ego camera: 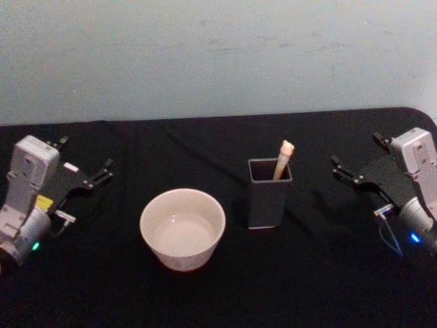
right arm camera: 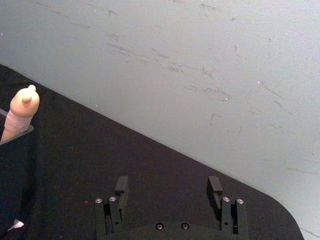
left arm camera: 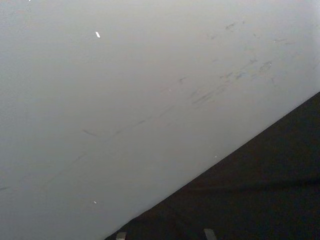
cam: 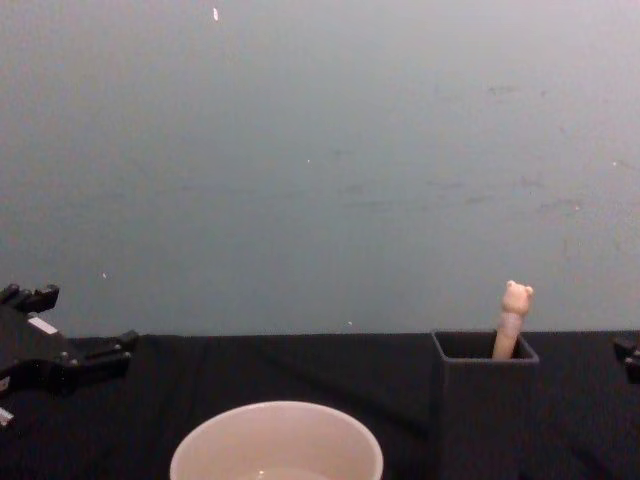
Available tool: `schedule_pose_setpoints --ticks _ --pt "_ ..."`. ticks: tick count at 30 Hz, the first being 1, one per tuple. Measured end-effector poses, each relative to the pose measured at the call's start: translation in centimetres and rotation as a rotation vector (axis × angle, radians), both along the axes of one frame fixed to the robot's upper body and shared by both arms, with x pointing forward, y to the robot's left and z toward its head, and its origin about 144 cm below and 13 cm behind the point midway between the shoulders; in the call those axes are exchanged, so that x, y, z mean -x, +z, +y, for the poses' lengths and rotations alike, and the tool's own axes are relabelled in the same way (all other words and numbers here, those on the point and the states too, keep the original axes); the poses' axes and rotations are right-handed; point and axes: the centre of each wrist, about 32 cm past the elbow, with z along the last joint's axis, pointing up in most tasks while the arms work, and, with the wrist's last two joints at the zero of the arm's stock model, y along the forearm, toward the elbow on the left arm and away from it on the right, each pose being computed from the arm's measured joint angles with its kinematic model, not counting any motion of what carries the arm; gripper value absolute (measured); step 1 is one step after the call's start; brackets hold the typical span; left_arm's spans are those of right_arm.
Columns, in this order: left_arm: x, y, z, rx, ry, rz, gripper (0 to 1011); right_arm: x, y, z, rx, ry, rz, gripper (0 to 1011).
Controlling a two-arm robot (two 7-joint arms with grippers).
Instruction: Pick up the stirring spoon with one hand, stir inside the cup, then place it back in its original position.
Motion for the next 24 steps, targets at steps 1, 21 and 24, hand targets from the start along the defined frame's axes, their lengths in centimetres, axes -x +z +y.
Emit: schedule_pose_setpoints --ticks 1,21,24 --pt "0.0 0.0 0.0 0.0 0.0 0.0 1001 0.0 0.0 0.0 0.0 0.0 0.0 1002" --pt "0.0 0.0 0.0 0.0 0.0 0.0 1002 0.0 0.0 0.0 0.0 0.0 0.0 1003" --pt "0.0 0.0 0.0 0.0 0.0 0.0 1001 0.0 0.0 0.0 0.0 0.0 0.0 1002"
